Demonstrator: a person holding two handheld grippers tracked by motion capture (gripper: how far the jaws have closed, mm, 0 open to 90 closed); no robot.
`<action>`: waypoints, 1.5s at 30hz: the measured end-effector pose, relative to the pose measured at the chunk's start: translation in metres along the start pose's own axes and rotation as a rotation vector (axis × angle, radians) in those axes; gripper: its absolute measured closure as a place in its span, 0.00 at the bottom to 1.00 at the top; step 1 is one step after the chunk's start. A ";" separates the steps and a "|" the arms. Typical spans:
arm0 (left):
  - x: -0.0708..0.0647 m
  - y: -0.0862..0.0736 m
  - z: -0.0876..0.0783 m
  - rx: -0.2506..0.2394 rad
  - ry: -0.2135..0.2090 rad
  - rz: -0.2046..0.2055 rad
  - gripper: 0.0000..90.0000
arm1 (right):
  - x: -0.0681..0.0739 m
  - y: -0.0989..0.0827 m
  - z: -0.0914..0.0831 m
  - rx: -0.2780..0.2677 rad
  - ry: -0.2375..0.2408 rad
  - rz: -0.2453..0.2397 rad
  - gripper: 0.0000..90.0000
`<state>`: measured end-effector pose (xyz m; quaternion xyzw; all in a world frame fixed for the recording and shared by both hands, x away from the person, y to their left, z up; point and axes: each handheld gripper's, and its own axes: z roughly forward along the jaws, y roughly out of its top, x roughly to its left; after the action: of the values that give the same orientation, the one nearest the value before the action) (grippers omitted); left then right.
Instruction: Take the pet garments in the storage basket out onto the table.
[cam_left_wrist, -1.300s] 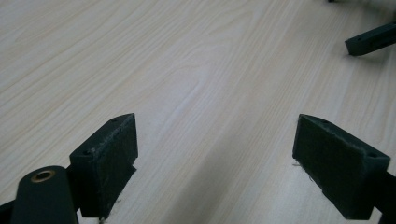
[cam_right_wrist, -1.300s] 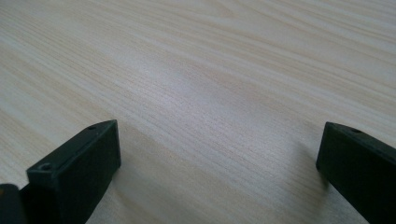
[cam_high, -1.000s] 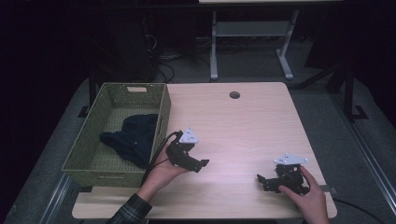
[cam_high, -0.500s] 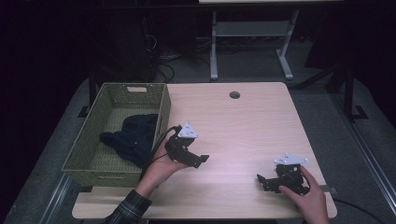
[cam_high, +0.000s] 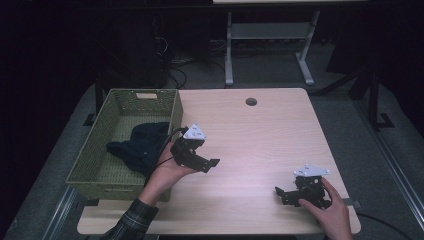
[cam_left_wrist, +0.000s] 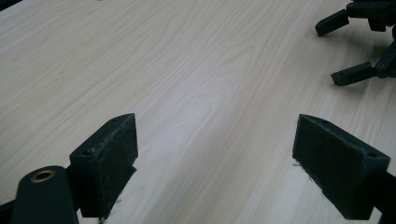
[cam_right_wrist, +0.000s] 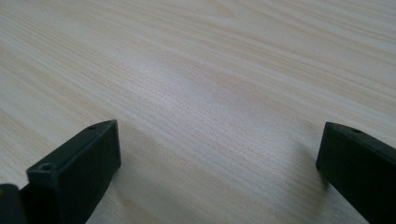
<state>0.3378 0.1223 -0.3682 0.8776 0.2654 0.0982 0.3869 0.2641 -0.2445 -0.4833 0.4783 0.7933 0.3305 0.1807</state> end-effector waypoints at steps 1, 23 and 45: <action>0.001 0.001 -0.001 0.003 0.001 0.000 0.15 | 0.000 0.000 0.000 0.000 0.000 0.000 0.00; 0.026 0.018 -0.027 -0.035 0.029 -0.014 0.15 | 0.000 0.000 0.000 0.000 0.001 -0.001 0.00; 0.059 0.000 -0.065 -0.084 0.092 -0.061 0.15 | 0.000 0.000 0.000 0.000 0.001 -0.001 0.00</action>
<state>0.3629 0.1949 -0.3261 0.8467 0.3052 0.1374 0.4136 0.2642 -0.2446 -0.4833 0.4776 0.7938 0.3306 0.1802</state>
